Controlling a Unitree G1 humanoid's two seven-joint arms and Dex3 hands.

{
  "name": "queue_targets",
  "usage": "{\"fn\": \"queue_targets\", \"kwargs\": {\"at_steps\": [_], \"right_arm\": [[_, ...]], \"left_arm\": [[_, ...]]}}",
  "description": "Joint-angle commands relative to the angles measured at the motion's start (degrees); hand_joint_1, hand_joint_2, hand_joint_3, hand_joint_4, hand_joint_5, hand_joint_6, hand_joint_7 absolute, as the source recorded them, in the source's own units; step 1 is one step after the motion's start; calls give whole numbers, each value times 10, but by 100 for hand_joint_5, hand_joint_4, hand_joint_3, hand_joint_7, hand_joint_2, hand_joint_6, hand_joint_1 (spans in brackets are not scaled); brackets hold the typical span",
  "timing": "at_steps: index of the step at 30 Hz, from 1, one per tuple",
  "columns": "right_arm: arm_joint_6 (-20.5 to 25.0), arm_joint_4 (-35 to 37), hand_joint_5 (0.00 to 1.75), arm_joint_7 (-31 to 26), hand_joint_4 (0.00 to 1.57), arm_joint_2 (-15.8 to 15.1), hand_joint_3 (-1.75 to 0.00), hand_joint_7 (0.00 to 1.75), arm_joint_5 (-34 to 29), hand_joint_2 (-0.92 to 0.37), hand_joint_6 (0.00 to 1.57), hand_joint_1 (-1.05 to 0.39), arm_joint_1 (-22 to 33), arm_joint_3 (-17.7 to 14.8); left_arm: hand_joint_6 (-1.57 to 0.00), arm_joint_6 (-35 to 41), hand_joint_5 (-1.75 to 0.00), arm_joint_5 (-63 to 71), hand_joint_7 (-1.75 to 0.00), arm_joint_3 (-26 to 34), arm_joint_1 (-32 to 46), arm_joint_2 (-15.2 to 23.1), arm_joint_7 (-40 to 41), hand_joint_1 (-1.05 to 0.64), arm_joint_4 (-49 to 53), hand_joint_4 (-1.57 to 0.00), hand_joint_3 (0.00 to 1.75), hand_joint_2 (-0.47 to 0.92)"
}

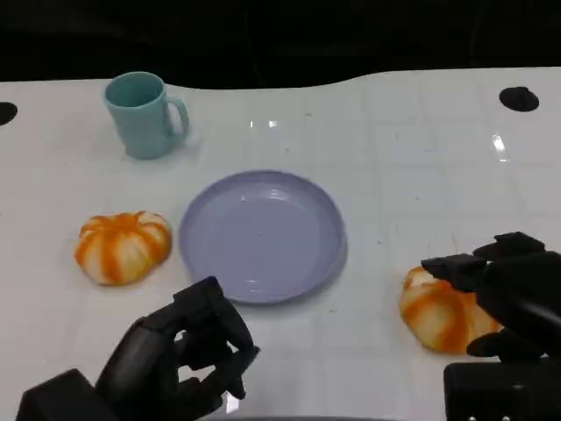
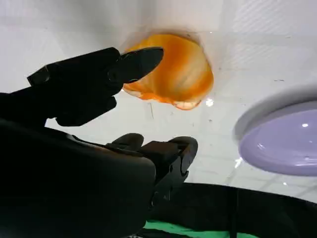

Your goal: Grasp the bread from the table and place it into the plate.

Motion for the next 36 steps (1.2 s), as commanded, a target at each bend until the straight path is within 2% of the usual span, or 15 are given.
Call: {"fn": "queue_targets", "kwargs": {"at_steps": [1, 15, 21, 33, 36], "right_arm": [[7, 25, 52, -8, 6, 0, -2, 2, 1, -91, 37, -48, -12, 10], [41, 65, 40, 22, 23, 14, -9, 2, 34, -92, 44, -47, -50, 34], [63, 112, 37, 20, 30, 28, -16, 3, 34, -92, 48, -49, -80, 53], [117, 227, 32, 5, 40, 70, -11, 6, 39, -92, 61, -45, -149, 89], [113, 262, 29, -10, 49, 73, -8, 6, 33, -92, 68, -42, -167, 103]], "left_arm": [[-45, 3, -175, 3, -175, 1, 2, 4, 2, -56, -4, -68, 42, 92], [-46, 7, -175, 8, -175, -2, 5, 1, 5, -57, -13, -68, 41, 92], [-46, 5, -175, 5, -175, -2, 7, 1, 3, -56, -14, -68, 41, 92], [-46, 6, -175, 10, -174, -4, 12, 0, 5, -58, -22, -67, 41, 92], [-46, 5, -175, 10, -174, -5, 13, -1, 5, -57, -24, -67, 42, 92]]}}
